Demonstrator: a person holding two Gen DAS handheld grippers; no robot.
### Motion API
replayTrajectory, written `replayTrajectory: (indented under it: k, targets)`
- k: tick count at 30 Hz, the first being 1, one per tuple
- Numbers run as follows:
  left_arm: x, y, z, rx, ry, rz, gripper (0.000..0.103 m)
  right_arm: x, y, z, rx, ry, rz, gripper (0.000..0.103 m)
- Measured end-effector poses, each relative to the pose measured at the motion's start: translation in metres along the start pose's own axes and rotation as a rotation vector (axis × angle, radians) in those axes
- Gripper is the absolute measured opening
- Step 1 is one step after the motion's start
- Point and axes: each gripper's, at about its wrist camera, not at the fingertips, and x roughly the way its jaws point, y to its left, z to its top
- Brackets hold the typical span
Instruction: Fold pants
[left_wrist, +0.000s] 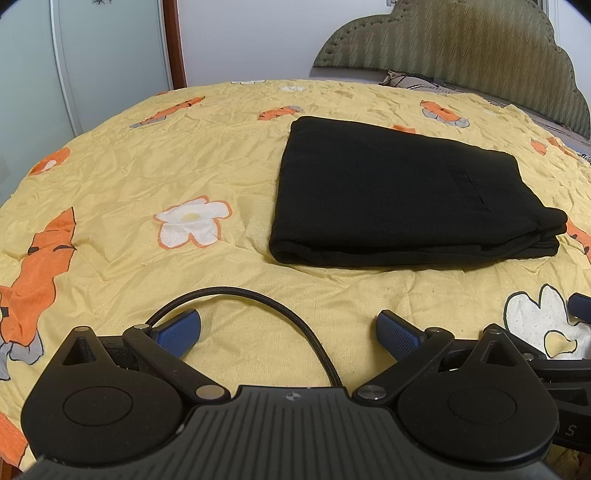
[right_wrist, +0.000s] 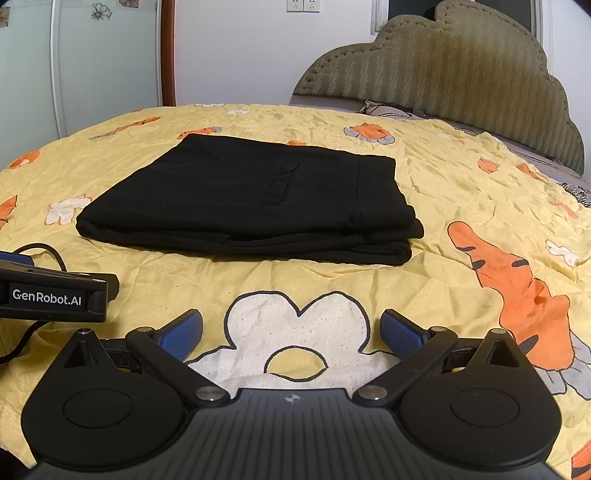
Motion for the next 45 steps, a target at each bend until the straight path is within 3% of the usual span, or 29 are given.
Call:
replayTrajectory:
  k: [45]
  targets:
    - [-0.0001, -0.0009, -0.0038, -0.007, -0.018, -0.008, 0.103, 0.0006, -0.0028, -0.0038, 0.026, -0.014, 0.008, 0.103]
